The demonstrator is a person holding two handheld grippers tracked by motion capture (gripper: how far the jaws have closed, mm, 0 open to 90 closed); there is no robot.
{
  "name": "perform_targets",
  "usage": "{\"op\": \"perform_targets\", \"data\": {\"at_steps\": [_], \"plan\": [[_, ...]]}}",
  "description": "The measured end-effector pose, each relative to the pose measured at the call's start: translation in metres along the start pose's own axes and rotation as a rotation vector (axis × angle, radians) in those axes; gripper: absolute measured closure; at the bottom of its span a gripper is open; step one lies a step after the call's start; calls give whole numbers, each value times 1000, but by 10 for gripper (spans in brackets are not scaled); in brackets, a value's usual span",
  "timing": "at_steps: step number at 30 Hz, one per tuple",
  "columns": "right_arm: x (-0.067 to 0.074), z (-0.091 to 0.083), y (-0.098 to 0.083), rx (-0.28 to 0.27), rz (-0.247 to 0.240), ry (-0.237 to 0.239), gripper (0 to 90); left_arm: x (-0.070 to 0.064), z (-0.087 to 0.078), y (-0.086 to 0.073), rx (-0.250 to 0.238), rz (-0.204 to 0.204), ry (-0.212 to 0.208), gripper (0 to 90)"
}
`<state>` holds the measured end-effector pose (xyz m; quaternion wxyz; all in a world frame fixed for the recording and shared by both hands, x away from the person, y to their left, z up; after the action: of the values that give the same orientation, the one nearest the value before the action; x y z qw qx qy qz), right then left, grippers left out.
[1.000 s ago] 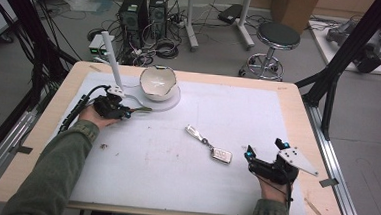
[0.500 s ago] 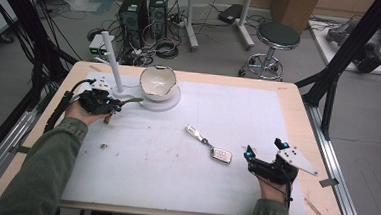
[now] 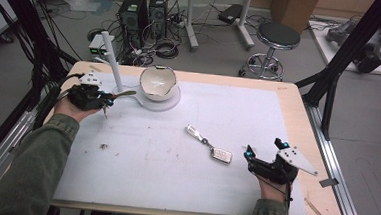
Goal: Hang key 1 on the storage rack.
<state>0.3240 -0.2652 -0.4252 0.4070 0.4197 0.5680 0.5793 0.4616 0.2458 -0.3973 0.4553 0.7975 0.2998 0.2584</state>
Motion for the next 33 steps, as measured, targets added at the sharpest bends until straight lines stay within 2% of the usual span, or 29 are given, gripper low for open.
{"op": "perform_targets", "data": {"at_steps": [3, 7, 11, 14, 18, 26, 33], "plan": [[0, 0, 0, 0, -3, 3, 5, 3, -3, 4, 0, 8, 13, 770], [-1, 0, 0, 2, -10, 3, 5, 9, -8, 10, -35, -15, 22, 770], [0, 0, -1, 4, -9, 2, 5, 17, -13, 11, -35, -23, 41, 770], [-1, 0, 0, 4, -12, 2, 5, 23, -19, 16, -56, -33, 56, 770], [0, 1, -1, 8, -13, 4, 5, 30, -24, 23, -48, -16, 74, 770], [0, 1, -2, 11, -11, 4, 5, 42, -36, 39, -68, 0, 102, 770], [0, 0, -1, 10, -12, 3, 5, 51, -49, 51, -92, -5, 134, 770]]}}
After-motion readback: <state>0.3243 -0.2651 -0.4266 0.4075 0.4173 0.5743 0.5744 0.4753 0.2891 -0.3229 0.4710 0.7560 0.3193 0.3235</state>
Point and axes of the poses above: each handheld gripper's, and its own axes: z roughly forward along the jaws, y roughly out of its top, x roughly to its left, the point moved 7 cm from there along z, roughly forward along the jaws, and after that the axes turned 13 degrees about -x, right-handed, at the moved point
